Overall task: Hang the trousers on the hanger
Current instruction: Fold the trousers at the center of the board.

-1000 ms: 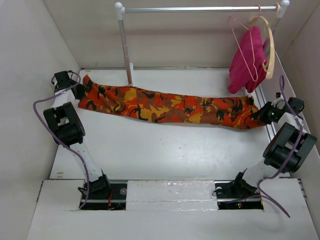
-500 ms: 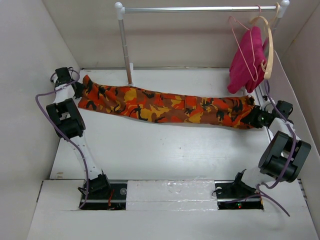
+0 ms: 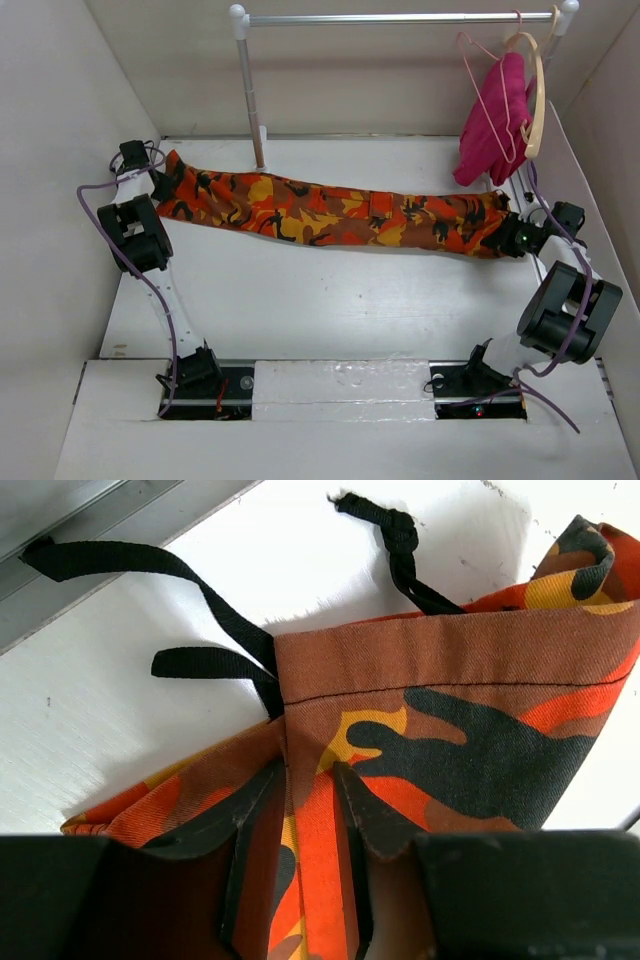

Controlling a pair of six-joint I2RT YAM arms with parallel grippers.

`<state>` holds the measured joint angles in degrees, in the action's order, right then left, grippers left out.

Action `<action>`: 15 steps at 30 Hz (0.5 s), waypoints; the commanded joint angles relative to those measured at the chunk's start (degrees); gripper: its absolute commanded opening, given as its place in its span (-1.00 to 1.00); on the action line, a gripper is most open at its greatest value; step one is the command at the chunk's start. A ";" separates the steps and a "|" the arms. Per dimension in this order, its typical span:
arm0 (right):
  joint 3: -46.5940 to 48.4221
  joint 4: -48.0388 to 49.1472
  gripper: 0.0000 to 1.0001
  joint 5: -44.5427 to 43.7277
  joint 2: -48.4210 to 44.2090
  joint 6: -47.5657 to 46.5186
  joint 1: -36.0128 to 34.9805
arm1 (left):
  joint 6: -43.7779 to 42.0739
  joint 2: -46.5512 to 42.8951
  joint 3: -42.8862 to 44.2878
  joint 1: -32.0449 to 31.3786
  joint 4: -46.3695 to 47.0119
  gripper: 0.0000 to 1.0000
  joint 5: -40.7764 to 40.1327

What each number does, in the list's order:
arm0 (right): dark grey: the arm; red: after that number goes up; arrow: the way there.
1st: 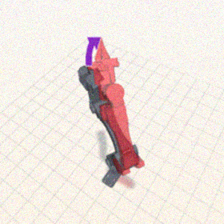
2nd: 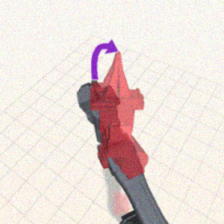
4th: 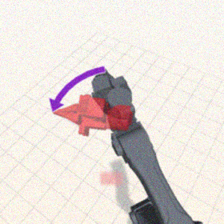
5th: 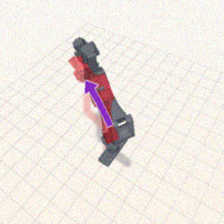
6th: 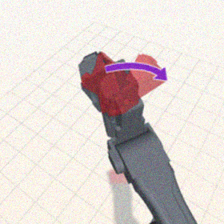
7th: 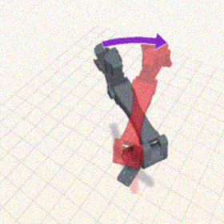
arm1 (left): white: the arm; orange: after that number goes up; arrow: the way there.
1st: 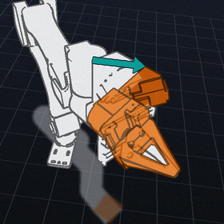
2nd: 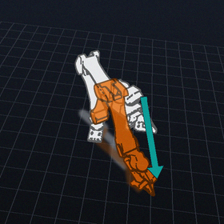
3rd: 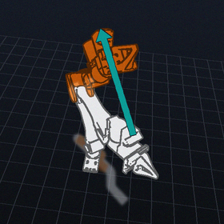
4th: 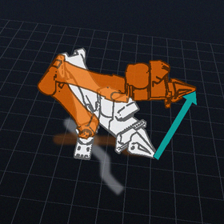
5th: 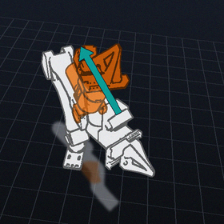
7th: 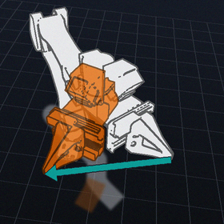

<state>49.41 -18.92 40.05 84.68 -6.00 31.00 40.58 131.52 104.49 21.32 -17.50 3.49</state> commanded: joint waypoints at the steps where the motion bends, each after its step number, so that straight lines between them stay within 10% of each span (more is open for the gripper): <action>1: 1.83 0.37 -0.56 0.73 -0.05 -1.47 -0.24 | 0.38 -0.57 1.25 0.56 -2.37 -0.55 -2.87; 7: 1.48 0.55 -0.57 0.73 -0.04 -1.56 -0.77 | 1.17 -2.49 -0.86 0.56 0.09 -0.99 -2.17; 15: 0.34 0.46 -0.58 -0.33 -0.48 -2.18 -2.53 | 0.03 -11.53 -5.69 0.56 2.73 -1.00 -2.87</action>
<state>49.41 -19.05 39.75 84.86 -6.70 29.02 40.99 128.70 100.25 21.32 -15.46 2.44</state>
